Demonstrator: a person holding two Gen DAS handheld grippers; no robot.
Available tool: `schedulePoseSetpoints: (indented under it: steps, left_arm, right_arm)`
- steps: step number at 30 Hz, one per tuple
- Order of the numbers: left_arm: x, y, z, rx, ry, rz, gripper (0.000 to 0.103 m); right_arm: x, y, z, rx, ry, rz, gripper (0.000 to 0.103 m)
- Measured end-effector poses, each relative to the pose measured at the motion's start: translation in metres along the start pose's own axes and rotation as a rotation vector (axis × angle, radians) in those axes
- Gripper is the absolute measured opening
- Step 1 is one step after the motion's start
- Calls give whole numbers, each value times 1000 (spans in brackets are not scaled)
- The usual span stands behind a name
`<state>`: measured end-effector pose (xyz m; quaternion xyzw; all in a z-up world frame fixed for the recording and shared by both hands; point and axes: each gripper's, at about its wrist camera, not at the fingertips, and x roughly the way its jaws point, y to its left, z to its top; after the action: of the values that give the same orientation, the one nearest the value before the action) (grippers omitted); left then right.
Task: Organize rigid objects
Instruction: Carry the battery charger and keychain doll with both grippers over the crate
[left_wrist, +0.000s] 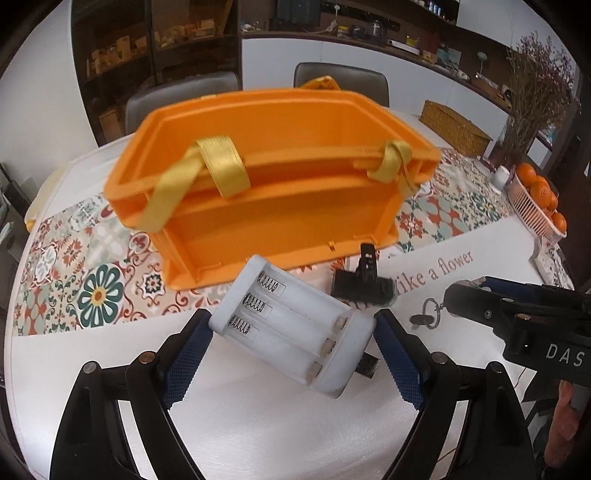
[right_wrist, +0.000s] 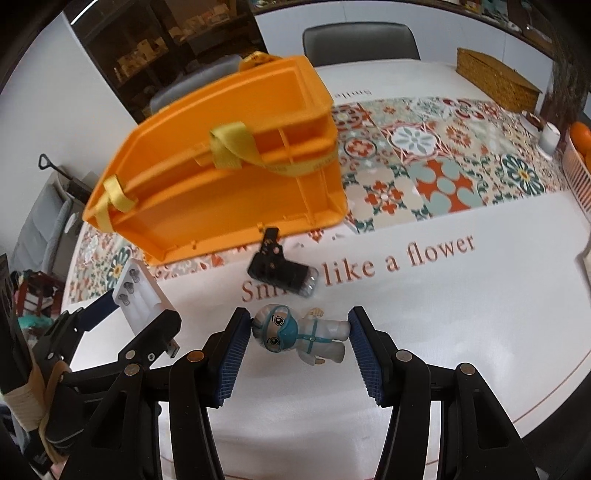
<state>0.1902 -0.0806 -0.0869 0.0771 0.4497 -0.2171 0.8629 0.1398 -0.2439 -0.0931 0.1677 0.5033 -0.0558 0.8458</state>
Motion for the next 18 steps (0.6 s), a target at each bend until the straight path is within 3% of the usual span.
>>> schedulePoseSetpoints:
  steps: [18]
  left_arm:
    - [-43,20,42,-61,-131,65,89]
  right_arm:
    - [-32,29,37,-72,-111,77,55]
